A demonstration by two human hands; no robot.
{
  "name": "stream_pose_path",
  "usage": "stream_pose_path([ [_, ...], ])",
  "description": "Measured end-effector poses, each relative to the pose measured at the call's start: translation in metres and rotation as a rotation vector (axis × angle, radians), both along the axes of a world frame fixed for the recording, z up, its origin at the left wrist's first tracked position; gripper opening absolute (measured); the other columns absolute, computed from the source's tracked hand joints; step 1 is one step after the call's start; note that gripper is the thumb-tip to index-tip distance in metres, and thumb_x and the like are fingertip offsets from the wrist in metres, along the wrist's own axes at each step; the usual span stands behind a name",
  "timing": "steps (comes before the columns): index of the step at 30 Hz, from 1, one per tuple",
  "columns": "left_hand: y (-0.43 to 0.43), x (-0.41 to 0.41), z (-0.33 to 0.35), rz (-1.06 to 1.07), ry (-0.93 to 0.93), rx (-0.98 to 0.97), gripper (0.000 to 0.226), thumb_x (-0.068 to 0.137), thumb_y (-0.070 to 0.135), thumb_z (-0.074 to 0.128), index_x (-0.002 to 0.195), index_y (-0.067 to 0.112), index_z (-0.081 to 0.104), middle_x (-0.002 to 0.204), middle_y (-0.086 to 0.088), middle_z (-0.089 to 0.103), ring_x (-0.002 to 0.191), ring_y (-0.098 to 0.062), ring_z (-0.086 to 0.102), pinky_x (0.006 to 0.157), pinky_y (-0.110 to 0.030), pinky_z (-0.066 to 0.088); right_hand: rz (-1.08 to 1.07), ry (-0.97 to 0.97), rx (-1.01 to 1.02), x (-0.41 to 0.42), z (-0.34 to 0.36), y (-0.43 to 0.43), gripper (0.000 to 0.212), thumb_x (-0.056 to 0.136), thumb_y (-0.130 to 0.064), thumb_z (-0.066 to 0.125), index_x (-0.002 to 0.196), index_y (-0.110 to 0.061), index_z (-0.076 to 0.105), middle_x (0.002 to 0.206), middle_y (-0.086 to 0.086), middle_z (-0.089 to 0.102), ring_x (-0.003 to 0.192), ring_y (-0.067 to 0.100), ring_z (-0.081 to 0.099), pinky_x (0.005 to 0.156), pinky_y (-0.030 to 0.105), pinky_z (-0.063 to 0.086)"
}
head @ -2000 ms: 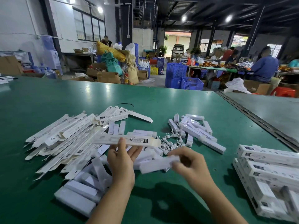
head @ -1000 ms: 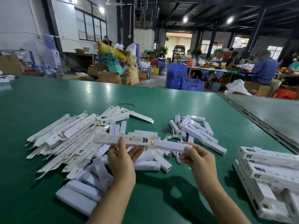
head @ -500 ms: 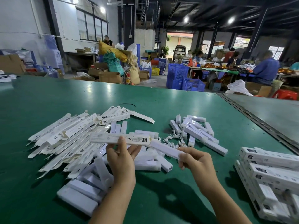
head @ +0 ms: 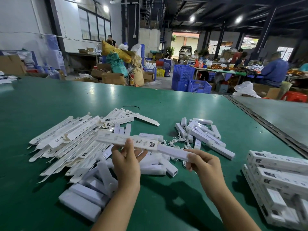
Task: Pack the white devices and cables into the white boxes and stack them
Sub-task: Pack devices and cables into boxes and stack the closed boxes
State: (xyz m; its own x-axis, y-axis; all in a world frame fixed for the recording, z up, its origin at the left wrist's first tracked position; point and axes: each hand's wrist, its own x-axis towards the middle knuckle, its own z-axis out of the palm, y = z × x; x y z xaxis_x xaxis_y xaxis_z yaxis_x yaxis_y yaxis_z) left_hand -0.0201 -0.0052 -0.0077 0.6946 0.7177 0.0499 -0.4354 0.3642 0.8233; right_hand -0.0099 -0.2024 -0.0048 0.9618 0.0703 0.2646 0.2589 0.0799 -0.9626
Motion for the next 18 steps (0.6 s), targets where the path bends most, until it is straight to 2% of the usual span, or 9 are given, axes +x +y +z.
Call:
stream_pose_path([
  [4, -0.001, 0.000, -0.002, -0.114, 0.044, -0.030, 0.015, 0.102, 0.022, 0.054, 0.109, 0.009, 0.057, 0.091, -0.001, 0.071, 0.076, -0.021, 0.076, 0.060, -0.028, 0.060, -0.061, 0.072, 0.167, 0.003, 0.001, 0.002, 0.022, 0.091, -0.003, 0.060, 0.087, -0.011, 0.079, 0.066, 0.010, 0.065, 0.057, 0.016, 0.056, 0.057, 0.022, 0.051],
  [7, 0.000, 0.001, -0.002, -0.163, 0.054, -0.113, 0.023, 0.101, 0.022, 0.055, 0.115, 0.004, 0.056, 0.085, -0.005, 0.068, 0.075, -0.024, 0.076, 0.060, -0.031, 0.060, -0.056, 0.106, 0.230, 0.005, 0.002, 0.000, 0.015, 0.088, -0.003, 0.064, 0.087, -0.008, 0.078, 0.071, 0.011, 0.067, 0.058, 0.015, 0.058, 0.057, 0.021, 0.052],
  [13, 0.001, 0.001, -0.001, -0.176, 0.018, -0.133, 0.031, 0.102, 0.022, 0.054, 0.125, 0.000, 0.053, 0.078, 0.003, 0.071, 0.081, -0.025, 0.076, 0.067, -0.034, 0.063, 0.059, 0.202, 0.239, 0.002, 0.005, 0.001, 0.001, 0.077, -0.007, 0.075, 0.077, -0.007, 0.076, 0.068, 0.011, 0.064, 0.058, 0.019, 0.061, 0.055, 0.019, 0.052],
  [15, -0.001, 0.000, -0.001, -0.187, 0.010, -0.119, 0.030, 0.102, 0.021, 0.054, 0.125, 0.002, 0.052, 0.077, 0.006, 0.072, 0.081, -0.024, 0.076, 0.069, -0.035, 0.063, 0.061, 0.232, 0.233, 0.000, 0.005, 0.004, 0.012, 0.073, -0.012, 0.077, 0.081, -0.004, 0.074, 0.073, 0.011, 0.068, 0.064, 0.021, 0.066, 0.061, 0.021, 0.055],
  [18, -0.009, -0.003, 0.000, -0.214, 0.020, -0.073, 0.027, 0.102, 0.020, 0.054, 0.124, 0.006, 0.052, 0.094, -0.004, 0.072, 0.081, -0.025, 0.076, 0.065, -0.032, 0.062, 0.000, 0.247, 0.255, -0.003, 0.004, 0.012, 0.036, 0.064, -0.016, 0.080, 0.092, 0.002, 0.067, 0.081, 0.013, 0.072, 0.076, 0.027, 0.072, 0.068, 0.024, 0.058],
])
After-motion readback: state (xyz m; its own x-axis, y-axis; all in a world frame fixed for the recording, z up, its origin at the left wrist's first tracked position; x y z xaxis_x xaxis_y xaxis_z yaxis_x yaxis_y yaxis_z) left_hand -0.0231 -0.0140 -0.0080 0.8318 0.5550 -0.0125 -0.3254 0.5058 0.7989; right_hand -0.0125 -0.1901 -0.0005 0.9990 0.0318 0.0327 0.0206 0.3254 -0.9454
